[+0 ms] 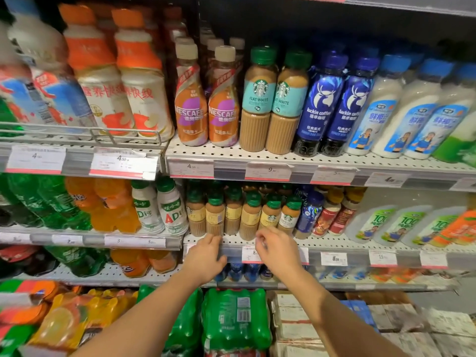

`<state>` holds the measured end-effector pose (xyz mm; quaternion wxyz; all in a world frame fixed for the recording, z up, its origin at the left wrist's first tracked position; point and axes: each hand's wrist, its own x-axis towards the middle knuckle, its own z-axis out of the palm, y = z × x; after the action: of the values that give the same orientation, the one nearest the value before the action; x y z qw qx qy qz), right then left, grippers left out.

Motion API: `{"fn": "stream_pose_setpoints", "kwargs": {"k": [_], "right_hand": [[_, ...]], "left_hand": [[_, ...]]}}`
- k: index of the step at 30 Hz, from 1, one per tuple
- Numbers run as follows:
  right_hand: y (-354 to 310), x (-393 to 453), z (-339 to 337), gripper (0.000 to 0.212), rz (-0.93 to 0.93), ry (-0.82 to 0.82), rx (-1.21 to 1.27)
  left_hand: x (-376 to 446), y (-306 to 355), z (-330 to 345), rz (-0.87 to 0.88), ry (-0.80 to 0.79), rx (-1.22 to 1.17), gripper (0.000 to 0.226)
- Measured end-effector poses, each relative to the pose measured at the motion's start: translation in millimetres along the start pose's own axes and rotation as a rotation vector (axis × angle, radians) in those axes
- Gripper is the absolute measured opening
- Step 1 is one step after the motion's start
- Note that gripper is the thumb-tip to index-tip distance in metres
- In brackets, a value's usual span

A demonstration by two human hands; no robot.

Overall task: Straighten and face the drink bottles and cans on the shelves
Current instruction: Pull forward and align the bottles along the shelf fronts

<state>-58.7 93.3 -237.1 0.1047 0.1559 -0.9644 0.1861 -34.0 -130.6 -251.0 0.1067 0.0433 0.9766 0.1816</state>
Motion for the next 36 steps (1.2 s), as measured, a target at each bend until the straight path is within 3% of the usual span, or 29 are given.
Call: {"fn": "stream_pose_setpoints", "kwargs": {"k": [3,6,8,11,13,18,23,26,36], "right_hand": [[-18,18,-18,0.012,-0.202,0.294,-0.009],[-38,44,-38,0.018,-0.277,0.36,-0.085],[-52,60,-50,0.031,-0.233,0.258,-0.199],[-73,83,-66,0.048,-0.125,-0.02,-0.325],[-80,97,-68,0.051,-0.092,-0.139,-0.311],[-71,134,-48,0.061,0.185,-0.515,-0.12],[-63,140,-53,0.055,0.015,-0.463,-0.08],[-59,141,-53,0.065,0.006,-0.513,-0.116],[-56,136,-61,0.07,-0.034,-0.588,-0.093]], "left_hand": [[4,1,2,-0.008,0.005,-0.016,0.063],[7,2,4,-0.017,0.01,-0.016,0.063],[7,2,5,-0.016,0.008,-0.013,0.064],[6,-1,7,-0.001,-0.001,-0.001,0.063],[6,-5,8,0.013,0.001,0.01,0.059],[5,-12,10,0.039,-0.001,0.007,0.055],[4,-15,9,0.04,0.021,0.005,0.052],[5,-15,8,0.039,0.025,0.014,0.054],[7,-16,8,0.044,0.035,0.016,0.058]]}}
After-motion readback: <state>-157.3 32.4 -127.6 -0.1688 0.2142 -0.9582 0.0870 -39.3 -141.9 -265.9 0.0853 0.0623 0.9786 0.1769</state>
